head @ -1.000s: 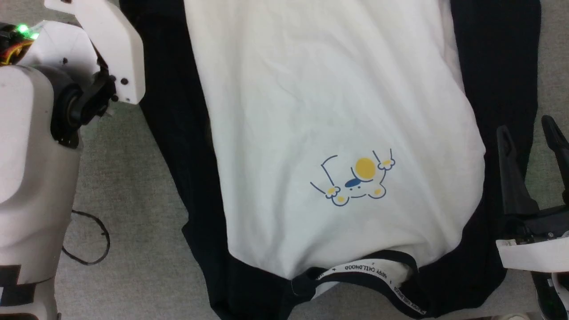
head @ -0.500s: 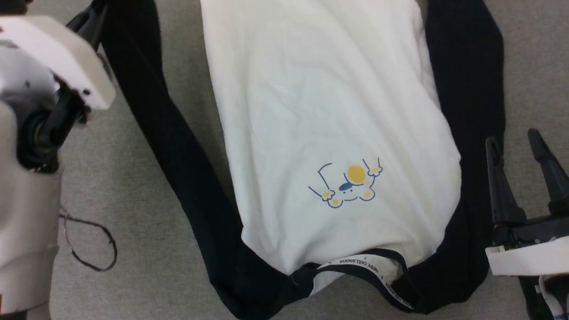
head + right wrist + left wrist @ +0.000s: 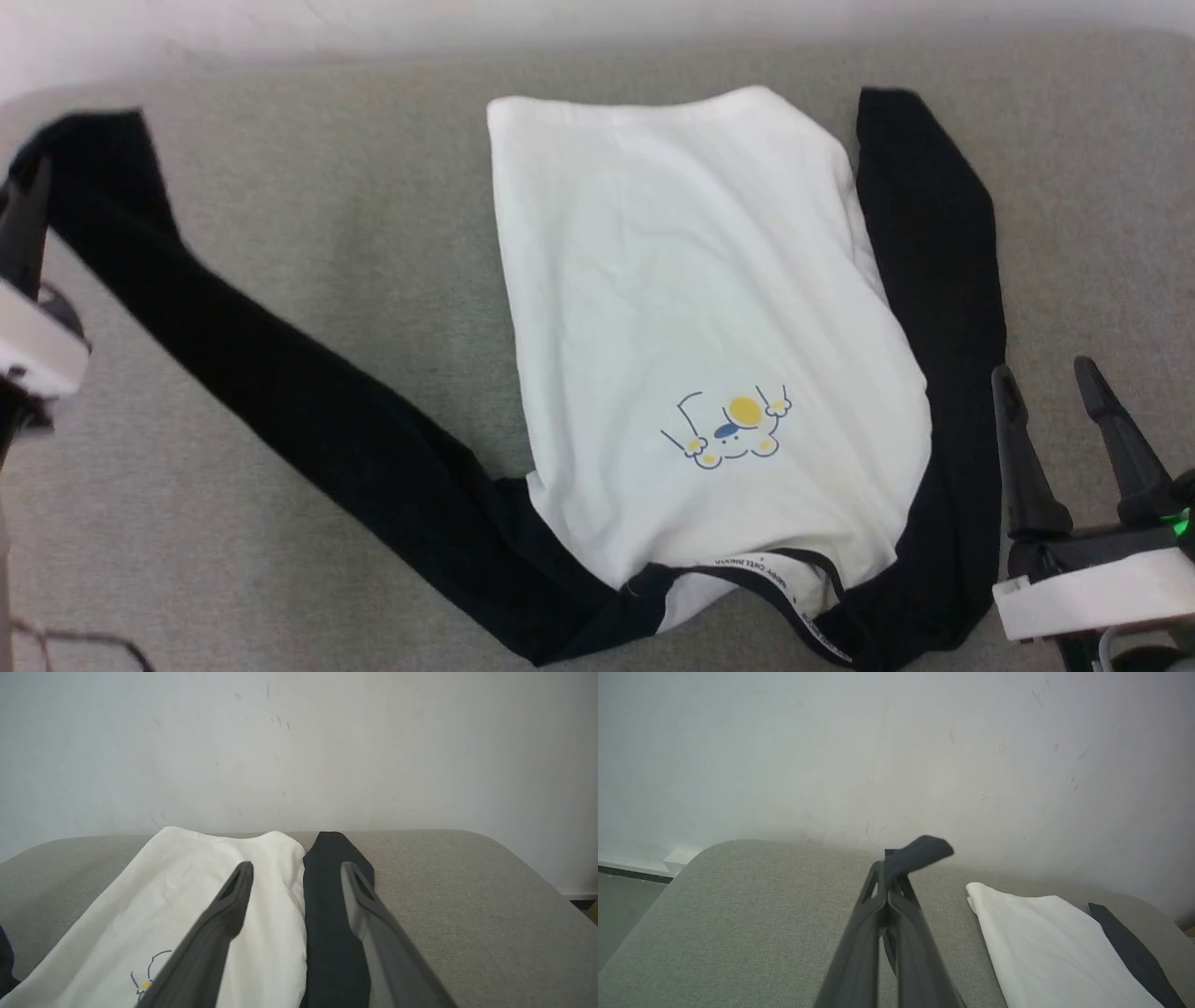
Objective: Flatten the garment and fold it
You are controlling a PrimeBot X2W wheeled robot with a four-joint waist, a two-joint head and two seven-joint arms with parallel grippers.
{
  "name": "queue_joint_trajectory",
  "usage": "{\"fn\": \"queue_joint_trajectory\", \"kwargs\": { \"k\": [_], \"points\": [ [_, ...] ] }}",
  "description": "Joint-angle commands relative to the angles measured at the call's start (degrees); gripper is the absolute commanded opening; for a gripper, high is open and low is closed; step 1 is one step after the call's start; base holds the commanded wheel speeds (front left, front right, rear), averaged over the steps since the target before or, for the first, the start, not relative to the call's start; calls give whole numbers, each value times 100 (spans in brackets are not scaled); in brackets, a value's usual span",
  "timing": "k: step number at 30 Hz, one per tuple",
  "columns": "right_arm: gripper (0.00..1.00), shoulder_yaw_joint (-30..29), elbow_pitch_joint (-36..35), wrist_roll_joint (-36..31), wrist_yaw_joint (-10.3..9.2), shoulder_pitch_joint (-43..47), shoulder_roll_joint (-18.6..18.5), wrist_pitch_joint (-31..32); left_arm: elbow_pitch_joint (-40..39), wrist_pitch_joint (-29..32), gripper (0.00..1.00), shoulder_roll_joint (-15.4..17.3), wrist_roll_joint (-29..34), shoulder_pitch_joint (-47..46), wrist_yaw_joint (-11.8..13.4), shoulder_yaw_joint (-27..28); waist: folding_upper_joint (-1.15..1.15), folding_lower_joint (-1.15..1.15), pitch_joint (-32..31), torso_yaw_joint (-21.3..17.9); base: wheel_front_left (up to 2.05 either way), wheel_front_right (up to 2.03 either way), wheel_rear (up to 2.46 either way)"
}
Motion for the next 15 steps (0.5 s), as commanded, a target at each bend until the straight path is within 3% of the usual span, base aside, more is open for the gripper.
{"fn": "queue_joint_trajectory", "kwargs": {
  "k": [1, 6, 15],
  "points": [
    [100, -36, -18, -37, -11, 74, 34, 32, -114, -3, 0, 29, -60, 231, 46, 111, -1, 2, -418, 205, 0, 0, 0],
    [100, -46, -39, -80, -11, 203, 116, 70, -398, -39, 0, -41, -290, 985, 177, 624, -1, 2, -707, 268, 0, 0, 0],
    [100, -33, -120, -132, -11, 396, 201, 166, -558, -143, 0, -157, -597, 1881, 168, 1286, -1, 2, -1051, 247, 0, 0, 0]
  ]
}}
